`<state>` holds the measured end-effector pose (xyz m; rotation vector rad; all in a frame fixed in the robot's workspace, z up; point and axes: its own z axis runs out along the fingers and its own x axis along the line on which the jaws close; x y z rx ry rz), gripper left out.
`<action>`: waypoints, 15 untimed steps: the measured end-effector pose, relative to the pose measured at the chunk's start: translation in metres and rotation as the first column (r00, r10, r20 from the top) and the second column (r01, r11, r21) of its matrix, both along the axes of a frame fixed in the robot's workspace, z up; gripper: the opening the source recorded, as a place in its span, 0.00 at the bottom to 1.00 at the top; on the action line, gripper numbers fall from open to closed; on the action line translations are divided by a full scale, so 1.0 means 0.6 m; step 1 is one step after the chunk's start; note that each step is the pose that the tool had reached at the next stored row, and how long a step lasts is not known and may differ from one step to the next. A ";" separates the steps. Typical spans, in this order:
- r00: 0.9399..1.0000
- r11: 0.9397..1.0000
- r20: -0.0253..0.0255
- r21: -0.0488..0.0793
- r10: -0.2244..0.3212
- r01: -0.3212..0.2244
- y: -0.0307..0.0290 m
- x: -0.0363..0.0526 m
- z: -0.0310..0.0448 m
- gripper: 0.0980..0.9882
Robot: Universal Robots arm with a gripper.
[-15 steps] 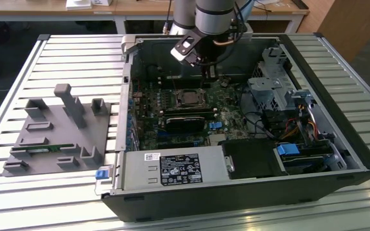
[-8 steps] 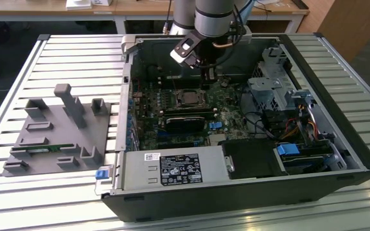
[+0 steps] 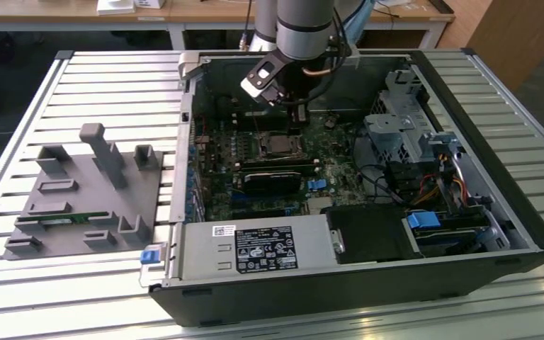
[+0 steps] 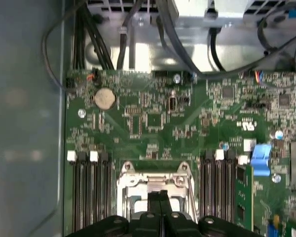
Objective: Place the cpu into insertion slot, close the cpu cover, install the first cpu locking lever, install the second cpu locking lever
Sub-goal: 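Close the cpu cover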
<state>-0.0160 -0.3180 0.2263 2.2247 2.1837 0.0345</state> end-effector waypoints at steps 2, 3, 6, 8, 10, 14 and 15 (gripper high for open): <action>1.000 1.000 -0.001 0.000 0.000 0.000 0.0000 -0.001 -0.005 0.01; 1.000 1.000 -0.002 0.000 0.000 0.000 0.0000 -0.001 -0.007 0.01; 1.000 1.000 -0.004 0.000 0.000 0.000 0.0000 -0.002 -0.013 0.01; 1.000 1.000 -0.004 0.000 0.000 0.000 -0.0001 -0.002 -0.013 0.01; 1.000 1.000 -0.004 0.000 0.000 0.000 0.0000 -0.002 -0.014 0.01; 1.000 1.000 -0.004 0.000 0.000 0.000 0.0000 -0.005 -0.015 0.01; 1.000 1.000 -0.004 0.000 0.000 0.000 0.0000 -0.006 -0.015 0.01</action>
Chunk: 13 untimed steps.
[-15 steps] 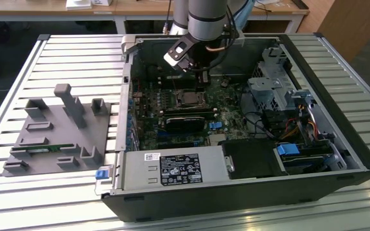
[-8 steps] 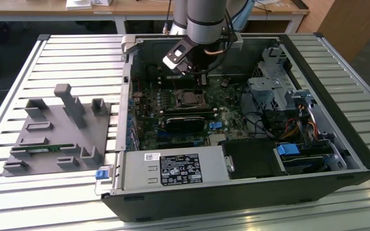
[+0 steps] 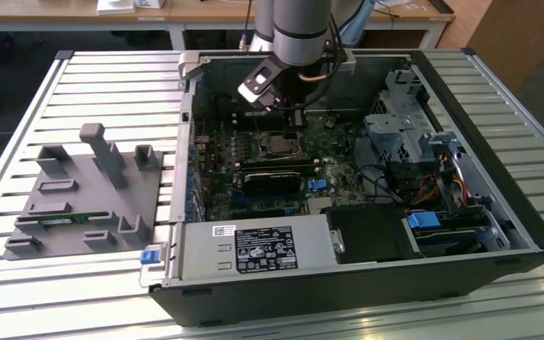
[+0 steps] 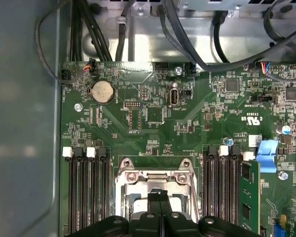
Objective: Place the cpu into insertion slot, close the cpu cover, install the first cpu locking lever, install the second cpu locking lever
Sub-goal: 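Close the cpu cover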
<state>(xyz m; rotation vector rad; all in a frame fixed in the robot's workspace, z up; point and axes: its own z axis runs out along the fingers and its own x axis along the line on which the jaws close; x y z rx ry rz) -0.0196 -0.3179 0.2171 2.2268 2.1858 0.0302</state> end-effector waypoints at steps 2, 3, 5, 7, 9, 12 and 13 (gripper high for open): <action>1.000 1.000 0.000 0.000 0.000 0.000 0.0000 -0.001 -0.001 0.01; 1.000 1.000 0.000 0.000 0.000 0.000 0.0000 -0.002 -0.001 0.01; 1.000 1.000 0.000 0.000 0.000 0.000 0.0000 -0.003 -0.001 0.01; 1.000 1.000 0.000 0.000 0.000 0.000 0.0000 -0.003 -0.001 0.01; 1.000 1.000 0.000 0.000 0.000 0.000 0.0000 -0.004 -0.001 0.01; 1.000 1.000 0.000 0.000 0.000 0.000 0.0000 -0.005 -0.001 0.01; 1.000 1.000 0.000 0.000 0.000 0.000 0.0000 -0.006 -0.001 0.01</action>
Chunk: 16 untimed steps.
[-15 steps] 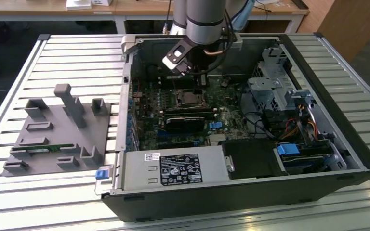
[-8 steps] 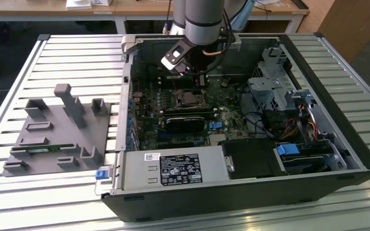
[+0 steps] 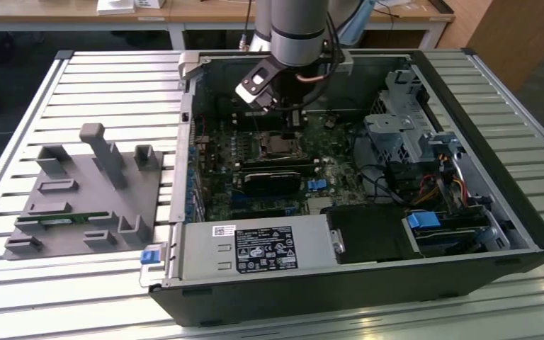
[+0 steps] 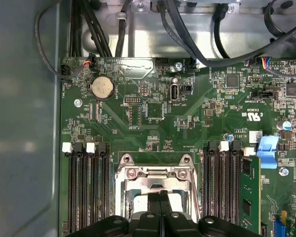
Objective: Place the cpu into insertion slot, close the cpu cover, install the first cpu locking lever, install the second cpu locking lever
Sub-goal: 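Close the cpu cover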
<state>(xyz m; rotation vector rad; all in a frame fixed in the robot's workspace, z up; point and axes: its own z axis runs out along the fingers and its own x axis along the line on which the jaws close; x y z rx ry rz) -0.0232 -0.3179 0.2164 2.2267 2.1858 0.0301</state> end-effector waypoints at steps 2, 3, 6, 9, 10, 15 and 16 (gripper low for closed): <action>1.000 1.000 0.000 0.000 0.000 0.000 0.0000 -0.002 0.000 0.01; 1.000 1.000 0.000 0.000 0.000 0.000 0.0000 -0.003 0.000 0.01; 1.000 1.000 0.000 0.000 0.000 0.000 0.0000 -0.009 -0.002 0.01; 1.000 1.000 -0.001 0.000 0.000 0.000 0.0000 -0.014 -0.004 0.01; 1.000 1.000 -0.002 0.000 0.000 0.000 0.0000 -0.014 -0.006 0.01; 1.000 1.000 -0.003 0.000 0.000 0.000 0.0000 -0.019 -0.008 0.01; 1.000 1.000 -0.003 0.000 0.000 0.000 0.0000 -0.021 -0.008 0.01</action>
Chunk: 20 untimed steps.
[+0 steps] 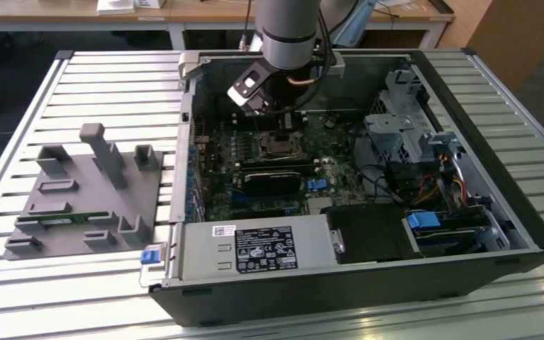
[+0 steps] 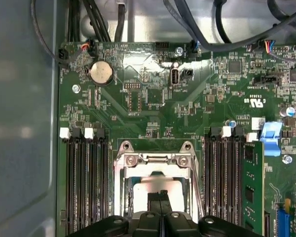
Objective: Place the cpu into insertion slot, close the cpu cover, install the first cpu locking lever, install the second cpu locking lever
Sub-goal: 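Close the cpu cover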
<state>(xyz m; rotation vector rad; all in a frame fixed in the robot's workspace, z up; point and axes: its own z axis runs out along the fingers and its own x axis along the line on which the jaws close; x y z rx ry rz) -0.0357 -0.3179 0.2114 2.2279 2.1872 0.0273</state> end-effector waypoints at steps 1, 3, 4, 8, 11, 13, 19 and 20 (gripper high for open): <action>1.000 1.000 0.000 0.000 0.000 0.000 0.0000 -0.002 0.000 0.01; 1.000 1.000 0.000 0.000 0.000 0.000 0.0000 -0.005 -0.001 0.01; 1.000 1.000 0.000 0.000 0.000 0.000 0.0000 -0.007 -0.001 0.01; 1.000 1.000 0.000 0.000 0.000 0.000 0.0000 -0.014 -0.002 0.01; 1.000 1.000 0.000 0.000 0.000 0.000 -0.0001 -0.018 -0.003 0.01; 1.000 1.000 0.000 0.000 0.000 0.000 0.0000 -0.021 -0.004 0.01; 1.000 1.000 0.000 0.000 0.000 0.000 0.0000 -0.025 -0.009 0.01; 1.000 1.000 0.000 0.000 0.000 0.000 0.0000 -0.025 -0.010 0.01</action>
